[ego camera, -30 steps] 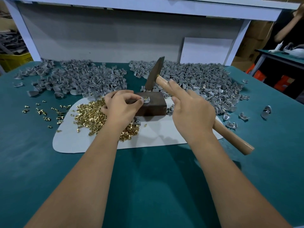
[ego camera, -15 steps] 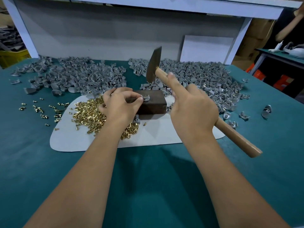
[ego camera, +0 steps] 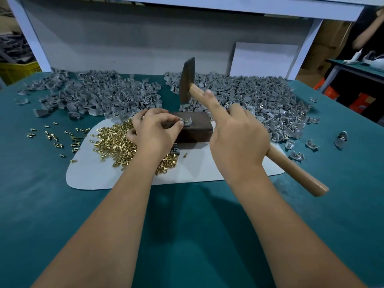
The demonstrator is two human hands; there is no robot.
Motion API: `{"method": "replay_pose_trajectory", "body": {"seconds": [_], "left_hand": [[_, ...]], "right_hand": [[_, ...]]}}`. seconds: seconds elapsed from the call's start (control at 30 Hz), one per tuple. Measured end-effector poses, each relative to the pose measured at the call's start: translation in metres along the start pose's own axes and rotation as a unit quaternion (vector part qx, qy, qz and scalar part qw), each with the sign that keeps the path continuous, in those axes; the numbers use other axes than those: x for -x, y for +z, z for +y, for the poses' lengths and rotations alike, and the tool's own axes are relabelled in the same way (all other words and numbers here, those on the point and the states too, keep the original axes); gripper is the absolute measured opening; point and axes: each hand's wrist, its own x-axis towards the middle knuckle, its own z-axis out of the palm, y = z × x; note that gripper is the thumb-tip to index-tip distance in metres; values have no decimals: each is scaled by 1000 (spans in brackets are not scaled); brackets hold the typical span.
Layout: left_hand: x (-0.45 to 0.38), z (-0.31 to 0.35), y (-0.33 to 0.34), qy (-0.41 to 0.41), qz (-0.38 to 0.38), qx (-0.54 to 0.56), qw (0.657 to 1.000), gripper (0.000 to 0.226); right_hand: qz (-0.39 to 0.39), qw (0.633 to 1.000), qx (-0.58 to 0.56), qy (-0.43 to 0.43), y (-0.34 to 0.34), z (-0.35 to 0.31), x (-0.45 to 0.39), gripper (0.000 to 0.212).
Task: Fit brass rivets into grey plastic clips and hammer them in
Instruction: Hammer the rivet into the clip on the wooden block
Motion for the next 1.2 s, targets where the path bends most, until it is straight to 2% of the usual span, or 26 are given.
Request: {"method": "replay_pose_trajectory", "body": {"seconds": [0.1,0.17,0.23,0.33,0.4,0.47,0.6,0.7,0.8,0.9,0.97,1.07,1.2], "left_hand": [[-1,-1,-1,8,-7,21,1000,17],[0,0,-1,2,-6,24,1000,20],[-1,1,0,-7,4,0,1000,17],[-2,-1,1,-2,-4,17,1000,16],[-1,-1,1,-2,-4,16,1000,16],[-1,-1,1,0,2,-4,1000,16],[-1,0,0,-5,-6,10,1000,17],[-1,2,0,-7,0,-2,1000,21],[-1,1,1,-1,0,22,1000,19],[-1,2,0,-2,3,12,1000,24],[-2,2,1,-3,4,0,1000,23],[0,1,1,-3,-5,19,1000,18],[-2,2,1,-3,0,-17,1000,8]], "right_hand": [[-22,998,33,-42,5,1,1,60],[-33,998,34,-29,5,3,1,61],[-17,999,29,-15,1,2,3,60],[-31,998,38,-49,4,2,2,61],[-33,998,29,-34,3,2,3,60],[-3,1000,12,-19,0,-2,3,59],[-37,998,36,-29,4,2,4,60],[-4,1000,5,0,-2,0,4,59],[-35,998,24,-37,6,-1,5,61],[-28,999,15,-14,3,1,5,60],[-3,1000,6,-8,3,-1,6,59],[-41,998,25,-28,10,1,5,61],[-1,1000,4,-3,6,-3,6,60]]}}
